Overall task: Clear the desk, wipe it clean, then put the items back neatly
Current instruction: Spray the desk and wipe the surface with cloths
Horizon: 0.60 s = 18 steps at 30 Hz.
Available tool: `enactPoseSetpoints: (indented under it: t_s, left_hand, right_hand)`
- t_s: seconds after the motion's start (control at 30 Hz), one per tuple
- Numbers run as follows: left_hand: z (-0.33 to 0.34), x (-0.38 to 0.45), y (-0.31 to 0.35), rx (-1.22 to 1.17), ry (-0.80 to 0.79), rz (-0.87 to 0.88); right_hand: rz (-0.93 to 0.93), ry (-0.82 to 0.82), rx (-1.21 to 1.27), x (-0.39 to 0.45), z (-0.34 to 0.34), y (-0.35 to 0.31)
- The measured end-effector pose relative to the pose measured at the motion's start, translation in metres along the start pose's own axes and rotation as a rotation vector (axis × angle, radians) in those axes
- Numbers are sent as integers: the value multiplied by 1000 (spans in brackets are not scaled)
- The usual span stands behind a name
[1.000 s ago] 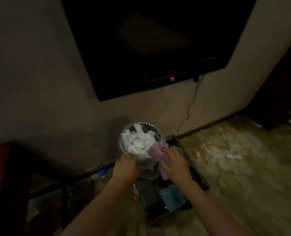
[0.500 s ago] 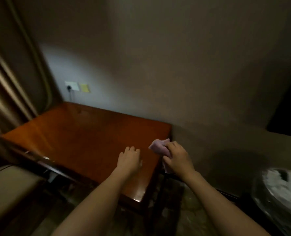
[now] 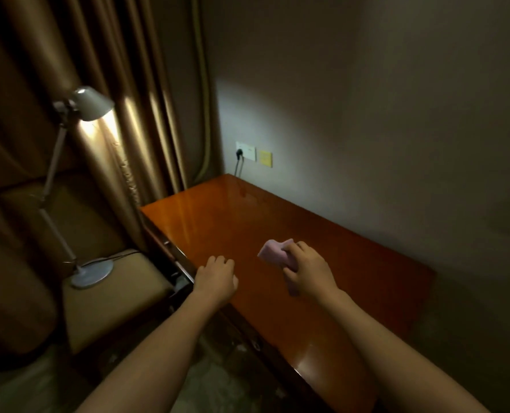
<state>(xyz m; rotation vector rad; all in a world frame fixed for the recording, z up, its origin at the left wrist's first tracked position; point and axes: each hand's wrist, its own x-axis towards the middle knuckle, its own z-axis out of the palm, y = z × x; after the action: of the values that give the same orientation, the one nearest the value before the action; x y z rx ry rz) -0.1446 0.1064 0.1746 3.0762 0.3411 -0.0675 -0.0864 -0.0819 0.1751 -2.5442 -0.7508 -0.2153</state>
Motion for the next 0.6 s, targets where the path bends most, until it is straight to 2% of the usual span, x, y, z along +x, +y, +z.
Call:
enactPoseSetpoints:
  t_s: [0.37, 0.6]
  left_hand:
    - [-14, 169, -122, 16, 35, -100]
    - [0, 229, -238, -55, 15, -211]
  right_hand:
    - [-95, -66, 20, 214, 93, -24]
    - [-238, -157, 29, 328, 174, -86]
